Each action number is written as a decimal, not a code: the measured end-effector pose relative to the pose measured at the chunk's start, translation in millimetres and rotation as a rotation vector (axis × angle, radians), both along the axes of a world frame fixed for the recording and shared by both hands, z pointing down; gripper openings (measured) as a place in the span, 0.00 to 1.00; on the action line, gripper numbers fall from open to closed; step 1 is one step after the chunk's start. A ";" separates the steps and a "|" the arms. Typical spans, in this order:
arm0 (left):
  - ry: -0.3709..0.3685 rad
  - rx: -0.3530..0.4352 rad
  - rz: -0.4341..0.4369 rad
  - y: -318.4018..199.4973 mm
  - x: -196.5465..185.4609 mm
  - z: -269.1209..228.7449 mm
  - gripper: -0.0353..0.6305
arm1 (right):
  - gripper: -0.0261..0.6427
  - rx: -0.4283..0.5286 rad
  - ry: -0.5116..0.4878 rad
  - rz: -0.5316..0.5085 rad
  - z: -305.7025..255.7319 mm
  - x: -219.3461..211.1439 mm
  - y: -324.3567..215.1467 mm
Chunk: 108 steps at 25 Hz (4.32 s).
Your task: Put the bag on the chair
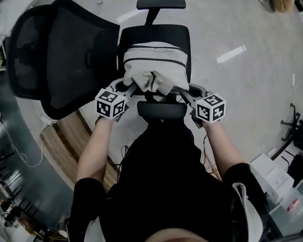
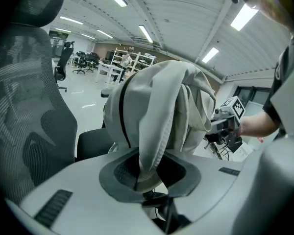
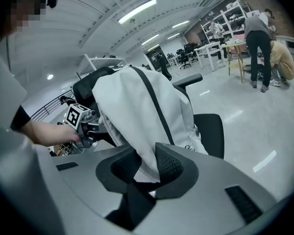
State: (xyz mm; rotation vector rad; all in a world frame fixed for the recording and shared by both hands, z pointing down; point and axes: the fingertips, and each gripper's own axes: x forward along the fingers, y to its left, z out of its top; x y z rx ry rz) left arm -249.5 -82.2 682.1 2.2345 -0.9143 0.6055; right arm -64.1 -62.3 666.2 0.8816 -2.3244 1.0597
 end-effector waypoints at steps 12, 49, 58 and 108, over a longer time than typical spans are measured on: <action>-0.041 0.028 0.006 -52.6 8.0 -22.0 0.17 | 0.14 -0.017 -0.057 0.146 -16.5 -9.0 17.1; -0.166 0.197 -0.358 -24.1 -150.3 -104.5 0.24 | 0.25 -0.158 -0.160 -0.278 39.0 -293.7 -2.6; -0.047 0.145 -0.255 -19.9 -82.2 -88.6 0.38 | 0.25 -0.112 -0.103 -0.130 30.8 -253.4 5.6; -0.104 0.426 -0.267 100.6 33.0 -221.4 0.33 | 0.13 0.595 -0.007 -0.114 -233.8 -3.7 79.9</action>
